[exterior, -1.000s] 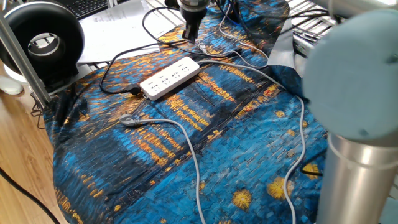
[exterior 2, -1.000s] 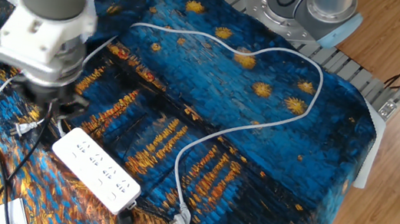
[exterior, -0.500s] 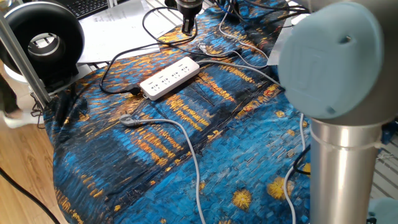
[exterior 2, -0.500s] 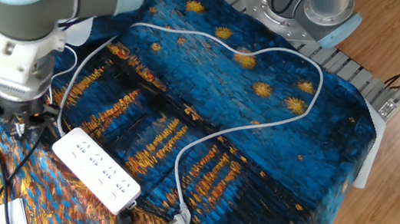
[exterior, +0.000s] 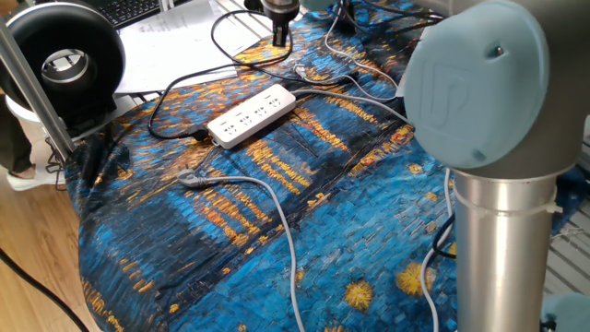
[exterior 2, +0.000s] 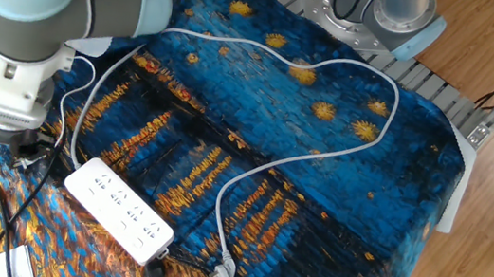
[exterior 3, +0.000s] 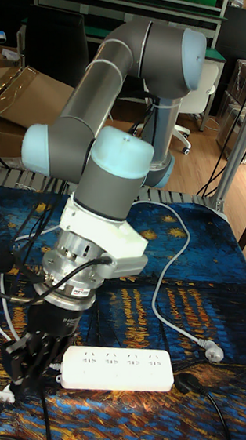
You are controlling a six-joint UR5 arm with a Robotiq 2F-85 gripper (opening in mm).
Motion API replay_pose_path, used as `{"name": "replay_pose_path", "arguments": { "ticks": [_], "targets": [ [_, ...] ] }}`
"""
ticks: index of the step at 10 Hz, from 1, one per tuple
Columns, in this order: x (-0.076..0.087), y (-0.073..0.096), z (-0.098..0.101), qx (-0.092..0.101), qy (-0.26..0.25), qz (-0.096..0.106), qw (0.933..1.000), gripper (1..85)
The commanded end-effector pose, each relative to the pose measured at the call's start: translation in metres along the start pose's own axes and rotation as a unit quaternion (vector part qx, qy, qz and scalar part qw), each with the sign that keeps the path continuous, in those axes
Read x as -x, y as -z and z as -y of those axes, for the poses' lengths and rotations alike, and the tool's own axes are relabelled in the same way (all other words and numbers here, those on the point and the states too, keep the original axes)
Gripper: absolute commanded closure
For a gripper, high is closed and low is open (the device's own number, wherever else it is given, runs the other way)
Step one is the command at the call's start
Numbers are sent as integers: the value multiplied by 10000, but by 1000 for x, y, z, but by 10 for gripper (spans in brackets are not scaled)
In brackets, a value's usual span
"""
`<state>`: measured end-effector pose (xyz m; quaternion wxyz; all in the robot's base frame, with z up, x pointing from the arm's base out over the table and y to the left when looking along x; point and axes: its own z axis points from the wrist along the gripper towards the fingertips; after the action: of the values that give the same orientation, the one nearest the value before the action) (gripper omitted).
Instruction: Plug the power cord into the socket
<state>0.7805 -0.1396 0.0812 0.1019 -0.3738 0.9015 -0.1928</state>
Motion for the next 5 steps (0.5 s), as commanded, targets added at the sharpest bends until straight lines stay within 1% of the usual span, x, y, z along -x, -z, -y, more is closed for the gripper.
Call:
{"name": "replay_pose_path", "arguments": {
  "ticks": [1,2,5],
  "targets": [
    [-18,-16,-24,172,-130,-38,9998,507],
    [-21,-16,-36,220,-205,-27,9995,507],
    [-36,-8,-46,91,-289,-330,9990,510]
  ]
}}
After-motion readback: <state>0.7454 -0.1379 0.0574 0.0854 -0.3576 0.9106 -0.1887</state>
